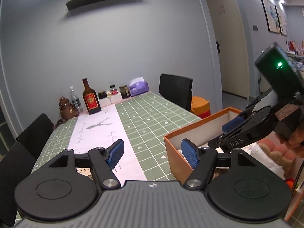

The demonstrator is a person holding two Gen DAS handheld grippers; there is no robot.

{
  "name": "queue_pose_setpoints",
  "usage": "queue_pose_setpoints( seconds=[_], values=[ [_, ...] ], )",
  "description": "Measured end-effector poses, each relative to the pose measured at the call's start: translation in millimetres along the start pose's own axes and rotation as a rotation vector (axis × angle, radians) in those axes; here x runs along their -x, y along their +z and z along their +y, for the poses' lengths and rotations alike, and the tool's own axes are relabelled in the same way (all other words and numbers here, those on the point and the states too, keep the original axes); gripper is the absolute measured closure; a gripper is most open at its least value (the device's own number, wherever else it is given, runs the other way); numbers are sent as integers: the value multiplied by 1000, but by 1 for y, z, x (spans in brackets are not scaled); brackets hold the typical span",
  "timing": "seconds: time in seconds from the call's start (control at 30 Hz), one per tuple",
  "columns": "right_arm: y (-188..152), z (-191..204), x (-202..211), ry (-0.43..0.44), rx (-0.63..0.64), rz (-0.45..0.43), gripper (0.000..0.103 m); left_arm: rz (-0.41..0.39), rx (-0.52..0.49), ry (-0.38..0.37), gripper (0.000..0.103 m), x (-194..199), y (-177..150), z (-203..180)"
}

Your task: Organize soft objects

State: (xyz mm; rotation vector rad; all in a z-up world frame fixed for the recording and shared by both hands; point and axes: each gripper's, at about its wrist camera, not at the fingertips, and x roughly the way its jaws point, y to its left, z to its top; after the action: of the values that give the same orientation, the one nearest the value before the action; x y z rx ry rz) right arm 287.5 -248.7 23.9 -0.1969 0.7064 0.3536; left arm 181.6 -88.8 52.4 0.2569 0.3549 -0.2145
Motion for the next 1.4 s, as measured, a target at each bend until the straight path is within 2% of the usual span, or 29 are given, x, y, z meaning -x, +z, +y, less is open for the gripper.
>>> queue_pose_setpoints(
  seconds=[0.2,0.27,0.33,0.37,0.47,0.6,0.83,0.9,1.03,1.4],
  values=[
    [-11,50,59,-65,57,-177,10,-87,79,42,12,34,-2,7],
    [-20,70,71,-175,89,-233,3,-108,120,44,9,43,-4,13],
    [-33,86,80,-295,106,-277,3,-122,158,48,9,52,-8,18],
    [-39,94,85,-327,104,-306,3,-128,173,56,9,55,-10,20],
    [-56,105,92,-283,44,-343,3,-136,184,99,0,63,-19,22],
    [-75,122,89,-207,-3,-347,3,-154,125,159,0,73,-34,15],
    [-100,133,82,-156,-149,-342,3,-118,182,207,0,83,-56,13],
    [-104,134,83,-134,-150,-350,3,-101,222,204,0,83,-62,16],
    [-110,143,84,-161,-129,-360,3,-62,303,198,0,84,-73,26],
    [-111,162,72,-133,-72,-329,3,-12,342,222,0,89,-90,33]
  ],
)
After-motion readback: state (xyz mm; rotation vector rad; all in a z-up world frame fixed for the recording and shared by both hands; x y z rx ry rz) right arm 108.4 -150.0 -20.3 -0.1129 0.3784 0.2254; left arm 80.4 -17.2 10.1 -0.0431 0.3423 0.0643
